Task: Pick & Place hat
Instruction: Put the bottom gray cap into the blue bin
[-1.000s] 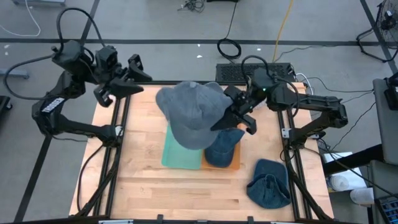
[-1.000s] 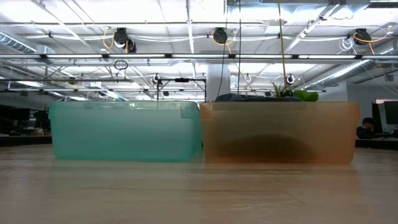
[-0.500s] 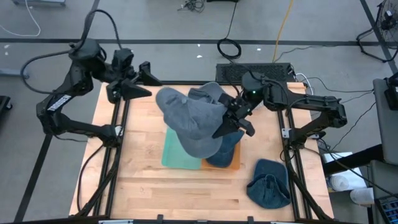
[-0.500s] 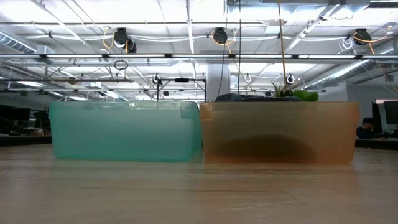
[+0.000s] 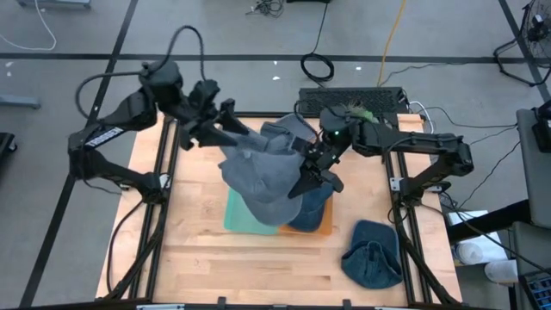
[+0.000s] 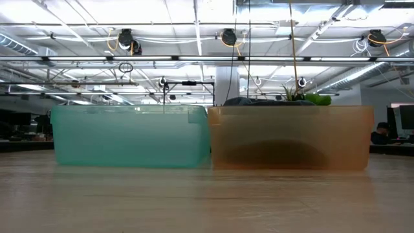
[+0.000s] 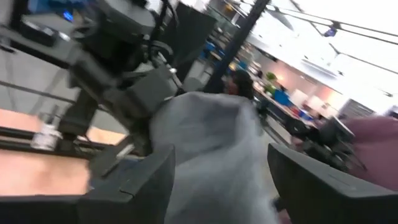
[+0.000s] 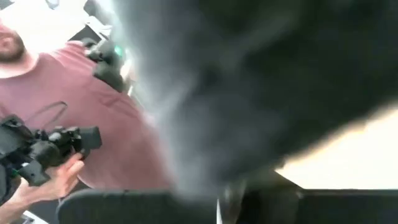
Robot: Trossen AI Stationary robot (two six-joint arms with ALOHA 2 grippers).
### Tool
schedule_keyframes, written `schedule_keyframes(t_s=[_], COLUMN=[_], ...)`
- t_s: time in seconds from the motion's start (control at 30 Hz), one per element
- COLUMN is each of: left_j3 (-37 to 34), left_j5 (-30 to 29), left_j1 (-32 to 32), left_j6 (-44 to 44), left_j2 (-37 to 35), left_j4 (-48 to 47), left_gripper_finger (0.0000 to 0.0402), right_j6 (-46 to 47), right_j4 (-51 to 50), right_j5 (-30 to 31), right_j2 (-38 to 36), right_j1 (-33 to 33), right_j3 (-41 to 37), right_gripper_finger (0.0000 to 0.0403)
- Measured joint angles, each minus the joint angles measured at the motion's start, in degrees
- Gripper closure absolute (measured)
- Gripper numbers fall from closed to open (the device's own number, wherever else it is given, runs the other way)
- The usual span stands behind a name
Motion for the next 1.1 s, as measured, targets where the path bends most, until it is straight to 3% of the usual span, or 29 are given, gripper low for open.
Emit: schedule_keyframes(t_s=[0.63, 0.93, 1.1], left_j3=[0.0, 0.0, 0.0], left_j5=[2.8, -0.9, -0.6], left_j1=[-4.9, -5.0, -5.0], left_j6=[0.2, -7.5, -8.3], left_j2=[1.9, 2.4, 3.4], left_j4=[-0.2, 1.2, -0.4], left_gripper_finger=[0.0223, 0.0295, 0.0355], right_j6=[-0.7, -0.5, -0.5], right_j4=[0.5, 0.7, 0.8], right_j5=[-1.2, 0.6, 0.6], right_j2=[0.5, 0.5, 0.5], right_j1=[-1.0, -1.0, -1.0], right_j3=[0.0, 0.0, 0.0], right_gripper_finger=[0.0403, 0.0403, 0.0403])
